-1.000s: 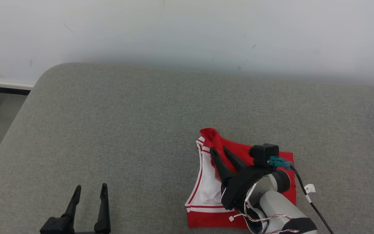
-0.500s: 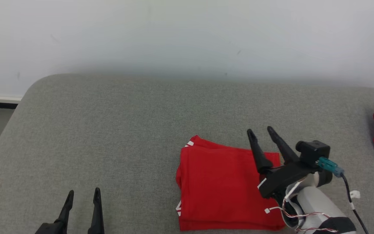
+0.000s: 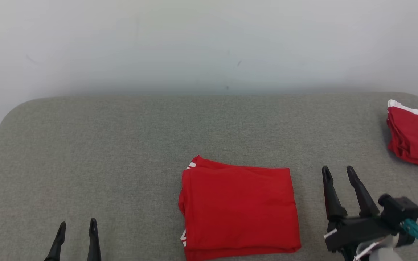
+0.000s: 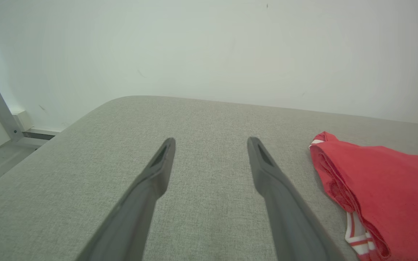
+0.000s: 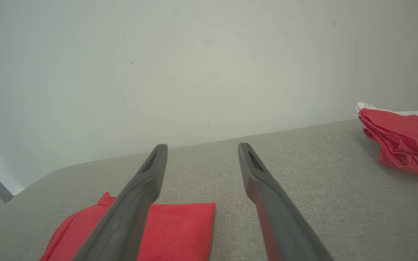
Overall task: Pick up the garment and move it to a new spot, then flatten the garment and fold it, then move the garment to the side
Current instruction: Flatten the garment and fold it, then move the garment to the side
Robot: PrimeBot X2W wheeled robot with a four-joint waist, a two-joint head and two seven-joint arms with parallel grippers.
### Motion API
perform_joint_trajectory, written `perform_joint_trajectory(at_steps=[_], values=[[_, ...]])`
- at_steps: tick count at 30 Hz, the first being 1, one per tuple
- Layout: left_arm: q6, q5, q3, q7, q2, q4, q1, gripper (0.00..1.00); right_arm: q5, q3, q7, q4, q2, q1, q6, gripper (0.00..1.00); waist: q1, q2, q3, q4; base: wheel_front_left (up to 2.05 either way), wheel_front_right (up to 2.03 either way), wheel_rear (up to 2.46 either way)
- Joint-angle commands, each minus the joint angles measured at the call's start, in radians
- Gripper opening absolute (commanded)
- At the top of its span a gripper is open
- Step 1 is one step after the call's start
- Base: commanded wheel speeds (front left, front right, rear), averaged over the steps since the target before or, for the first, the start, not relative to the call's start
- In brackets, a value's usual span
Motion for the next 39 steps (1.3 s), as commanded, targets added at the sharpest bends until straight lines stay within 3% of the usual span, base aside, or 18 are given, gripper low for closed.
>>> perform_joint_trajectory(at_steps=[1,19,39], values=[[0.002,0.01,0.006,-0.003,0.003,-0.009,0.017,1.0,-0.01,-0.011,-0.004,-0.013,0.01,0.028,-0.003,1.0,0.0,-0.0001,-0.006,-0.013,0.0,0.0,0.0],[0.003,0.068,0.066,-0.003,-0.008,-0.071,0.067,1.0,-0.076,-0.083,-0.004,-0.092,0.105,0.211,-0.003,1.0,0.0,-0.0001,-0.029,-0.037,0.0,0.0,0.0],[0.004,0.111,0.06,-0.003,-0.007,-0.094,0.071,1.0,-0.117,-0.076,-0.004,-0.069,0.109,0.207,-0.003,1.0,0.0,-0.0001,-0.019,-0.015,0.0,0.0,0.0]])
